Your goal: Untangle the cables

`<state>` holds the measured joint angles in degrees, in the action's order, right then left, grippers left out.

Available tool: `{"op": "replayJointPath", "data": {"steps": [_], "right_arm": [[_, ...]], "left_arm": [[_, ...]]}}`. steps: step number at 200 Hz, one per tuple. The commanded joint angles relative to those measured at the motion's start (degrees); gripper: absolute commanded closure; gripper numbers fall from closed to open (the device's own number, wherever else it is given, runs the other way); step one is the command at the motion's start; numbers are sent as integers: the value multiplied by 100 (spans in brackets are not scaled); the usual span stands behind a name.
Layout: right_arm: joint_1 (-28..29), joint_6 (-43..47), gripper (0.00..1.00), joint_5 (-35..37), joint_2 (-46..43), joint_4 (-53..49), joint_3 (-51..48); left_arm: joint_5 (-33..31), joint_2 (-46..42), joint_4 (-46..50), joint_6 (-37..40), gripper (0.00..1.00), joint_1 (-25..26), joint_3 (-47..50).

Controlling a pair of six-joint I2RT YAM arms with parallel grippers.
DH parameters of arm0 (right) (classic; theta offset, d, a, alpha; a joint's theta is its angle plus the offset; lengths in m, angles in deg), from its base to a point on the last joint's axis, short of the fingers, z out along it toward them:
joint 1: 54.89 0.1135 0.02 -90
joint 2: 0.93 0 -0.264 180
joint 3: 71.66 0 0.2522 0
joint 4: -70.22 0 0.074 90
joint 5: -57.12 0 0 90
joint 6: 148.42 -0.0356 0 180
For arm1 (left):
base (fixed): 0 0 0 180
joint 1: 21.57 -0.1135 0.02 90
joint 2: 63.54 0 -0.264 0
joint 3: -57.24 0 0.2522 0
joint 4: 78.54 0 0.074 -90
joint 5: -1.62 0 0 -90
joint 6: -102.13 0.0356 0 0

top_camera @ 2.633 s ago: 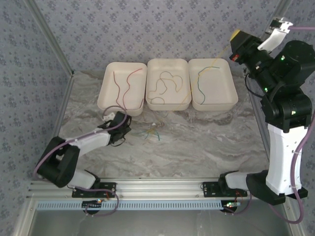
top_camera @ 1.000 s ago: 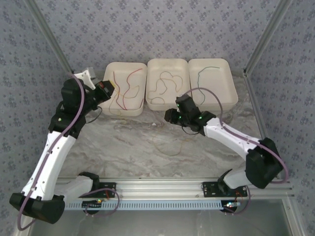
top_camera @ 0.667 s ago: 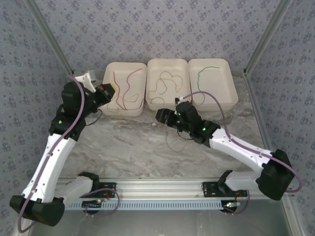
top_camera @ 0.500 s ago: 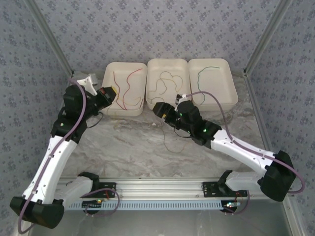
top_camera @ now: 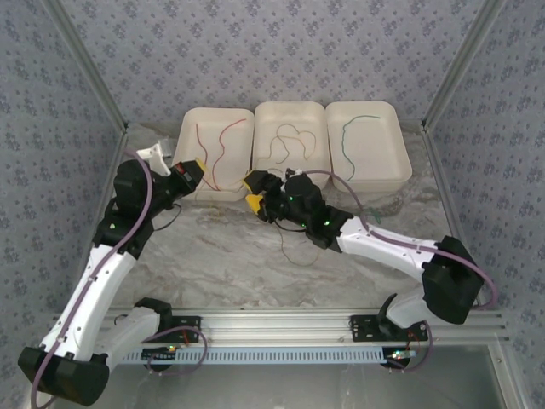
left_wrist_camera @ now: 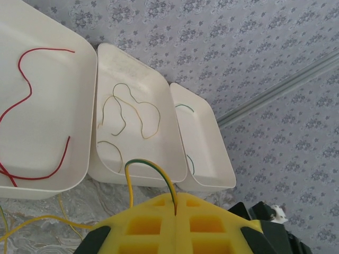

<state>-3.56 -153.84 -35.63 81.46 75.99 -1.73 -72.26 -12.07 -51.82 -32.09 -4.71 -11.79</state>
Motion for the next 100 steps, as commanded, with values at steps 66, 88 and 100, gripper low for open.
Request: {"op": "replayJointPath", "data": {"steps": [66,88,100], "right_arm": [[2,-271,60,-206,436,248,611],[-34,-279,63,-206,550,227,633],[-94,-272,69,-209,608,260,633]], "left_arm": [[76,-255,-238,-26,100,131,151],[76,-289,-216,-42,100,149,131],[72,-303,-205,-42,100,159,121]]}}
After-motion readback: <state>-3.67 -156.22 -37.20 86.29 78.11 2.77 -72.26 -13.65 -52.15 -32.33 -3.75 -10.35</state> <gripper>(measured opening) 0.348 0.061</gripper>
